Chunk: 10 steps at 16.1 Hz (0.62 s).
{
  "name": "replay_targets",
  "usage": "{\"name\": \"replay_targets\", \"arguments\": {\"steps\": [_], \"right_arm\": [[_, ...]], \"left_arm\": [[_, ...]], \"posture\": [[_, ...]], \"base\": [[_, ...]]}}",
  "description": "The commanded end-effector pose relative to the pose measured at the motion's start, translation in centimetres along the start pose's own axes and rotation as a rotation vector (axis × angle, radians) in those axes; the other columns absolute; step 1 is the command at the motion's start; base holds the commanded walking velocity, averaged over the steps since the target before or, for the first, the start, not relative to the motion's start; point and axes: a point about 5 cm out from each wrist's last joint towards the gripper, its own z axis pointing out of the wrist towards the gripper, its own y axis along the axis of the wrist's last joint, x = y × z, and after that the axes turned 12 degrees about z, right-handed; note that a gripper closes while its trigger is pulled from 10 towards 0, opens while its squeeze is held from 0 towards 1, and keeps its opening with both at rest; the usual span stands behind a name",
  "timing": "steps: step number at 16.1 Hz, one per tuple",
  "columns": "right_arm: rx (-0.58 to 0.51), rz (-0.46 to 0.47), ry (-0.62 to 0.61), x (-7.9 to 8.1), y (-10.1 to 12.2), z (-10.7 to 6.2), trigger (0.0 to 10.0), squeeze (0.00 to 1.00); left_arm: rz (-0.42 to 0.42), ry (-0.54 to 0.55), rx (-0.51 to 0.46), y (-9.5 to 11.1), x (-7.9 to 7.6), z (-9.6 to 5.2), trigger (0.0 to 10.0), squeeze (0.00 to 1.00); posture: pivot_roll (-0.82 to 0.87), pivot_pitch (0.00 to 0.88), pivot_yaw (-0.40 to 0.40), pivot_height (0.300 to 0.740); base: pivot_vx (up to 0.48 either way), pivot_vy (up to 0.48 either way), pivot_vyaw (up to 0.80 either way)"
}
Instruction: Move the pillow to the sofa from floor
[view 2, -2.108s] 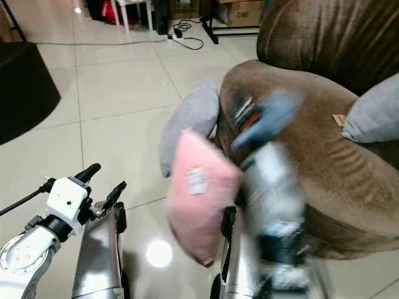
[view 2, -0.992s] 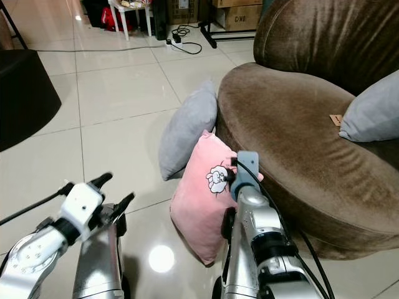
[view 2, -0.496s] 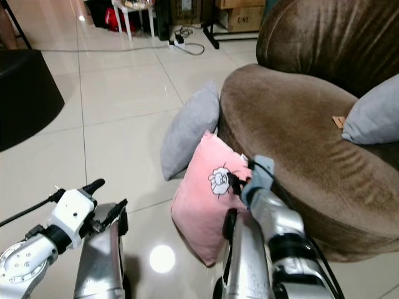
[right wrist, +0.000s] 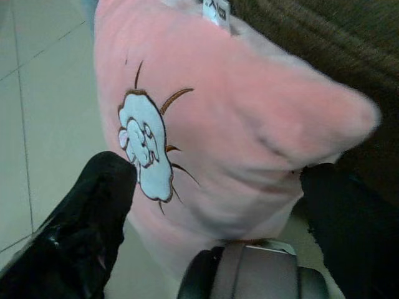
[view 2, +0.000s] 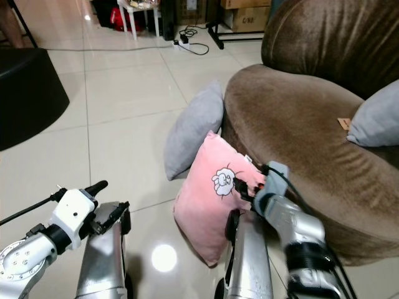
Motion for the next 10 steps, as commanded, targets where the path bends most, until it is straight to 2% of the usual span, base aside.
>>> {"name": "replay_targets", "arguments": {"steps": [1,3,5,7,8,9,10], "right_arm": [[-0.008,-0.005,0.019,-0.1,0.6,-0.5,10.0,1.00],[0.019,-0.026,-0.011,-0.9,0.1,-0.6,10.0,1.00],[-0.003,0.016,-0.053,-1.1,-0.5,0.0,10.0,1.00],[-0.069,0.009,-0.085,-0.9,-0.9,0.8,10.0,1.00],[-0.104,0.059,-0.075,-0.4,-1.3,1.6,10.0,0.50],[-0.121,0.155,-0.059,0.5,-1.9,2.4,10.0,0.00],[-0.124,0.191,-0.052,0.8,-2.1,2.7,10.0,0.00]], "left_arm": [[0.011,-0.010,-0.007,0.3,0.1,0.0,10.0,0.00],[0.011,-0.019,-0.008,0.2,0.1,0.3,10.0,0.00],[0.011,-0.026,-0.012,0.3,0.1,0.5,10.0,0.00],[0.009,-0.031,-0.014,0.3,0.2,0.5,10.0,0.00],[0.006,-0.040,-0.015,0.3,0.2,0.5,10.0,0.00],[0.006,-0.054,-0.013,0.3,0.3,0.4,10.0,0.00],[0.007,-0.059,-0.012,0.2,0.4,0.3,10.0,0.00]], "posture": [[0.10,0.000,-0.009,0.400],[0.10,0.000,-0.003,0.400],[0.09,0.000,0.001,0.400],[0.10,0.000,0.009,0.400],[0.10,0.000,0.013,0.400],[0.11,0.000,0.021,0.400],[0.11,0.000,0.022,0.400]], "base": [[0.000,0.000,0.00],[0.000,0.000,0.00],[0.000,0.000,0.00],[0.000,0.000,0.00],[0.000,0.000,0.00],[0.000,0.000,0.00],[0.000,0.000,0.00]]}}
